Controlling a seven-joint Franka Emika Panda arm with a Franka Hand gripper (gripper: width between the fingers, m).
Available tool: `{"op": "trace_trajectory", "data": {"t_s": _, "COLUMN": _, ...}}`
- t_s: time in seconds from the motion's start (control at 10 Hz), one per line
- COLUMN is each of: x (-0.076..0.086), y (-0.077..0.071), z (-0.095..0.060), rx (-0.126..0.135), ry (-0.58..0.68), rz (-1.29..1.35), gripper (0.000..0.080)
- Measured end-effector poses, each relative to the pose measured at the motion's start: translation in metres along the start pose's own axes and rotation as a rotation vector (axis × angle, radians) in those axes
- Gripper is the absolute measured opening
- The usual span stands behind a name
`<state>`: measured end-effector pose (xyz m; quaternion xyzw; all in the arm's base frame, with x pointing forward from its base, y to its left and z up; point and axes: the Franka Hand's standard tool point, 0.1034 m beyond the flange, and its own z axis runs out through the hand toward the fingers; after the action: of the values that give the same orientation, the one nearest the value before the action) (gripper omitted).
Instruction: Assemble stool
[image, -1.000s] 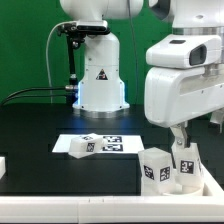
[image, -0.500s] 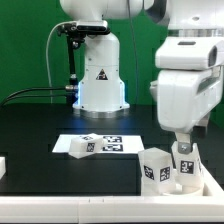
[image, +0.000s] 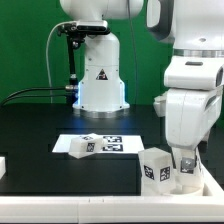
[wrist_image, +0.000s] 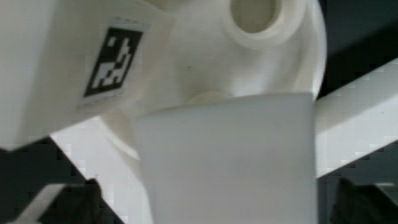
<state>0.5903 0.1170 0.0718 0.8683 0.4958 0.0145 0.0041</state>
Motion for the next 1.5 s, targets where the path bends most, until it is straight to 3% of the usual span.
{"op": "trace_trajectory", "data": {"t_s": 0.1, "x": 0.0001, "y": -0.0001, "z": 0.0001, "rx": 0.001, "ry": 0.001, "rz": 0.069, "gripper": 0.0521}}
{"op": "trace_trajectory", "data": {"t_s": 0.2, "x": 0.0000, "y": -0.0001, "z": 0.0002, "rx": 0.001, "ry": 0.001, "rz": 0.162, "gripper": 0.0382}}
{"op": "trace_trajectory", "data": {"t_s": 0.3, "x": -0.0001, "y": -0.0001, "z": 0.0003, "rx": 0.001, "ry": 0.000, "rz": 0.222, "gripper": 0.0340}}
{"op": "trace_trajectory", "data": {"t_s": 0.7, "x": 0.0026, "y": 0.0015, "z": -0.0014, "rx": -0.001, "ry": 0.010, "rz": 0.637, "gripper": 0.0340}}
{"op": "trace_trajectory", "data": {"t_s": 1.0, "x": 0.0011, "y": 0.0039, "z": -0.0021, "rx": 0.072, "ry": 0.039, "rz": 1.136, "gripper": 0.0340}}
{"op": "trace_trajectory", "data": {"t_s": 1.5, "x": 0.0007, "y": 0.0035, "z": -0.0011, "rx": 0.082, "ry": 0.028, "rz": 1.429, "gripper": 0.0340}}
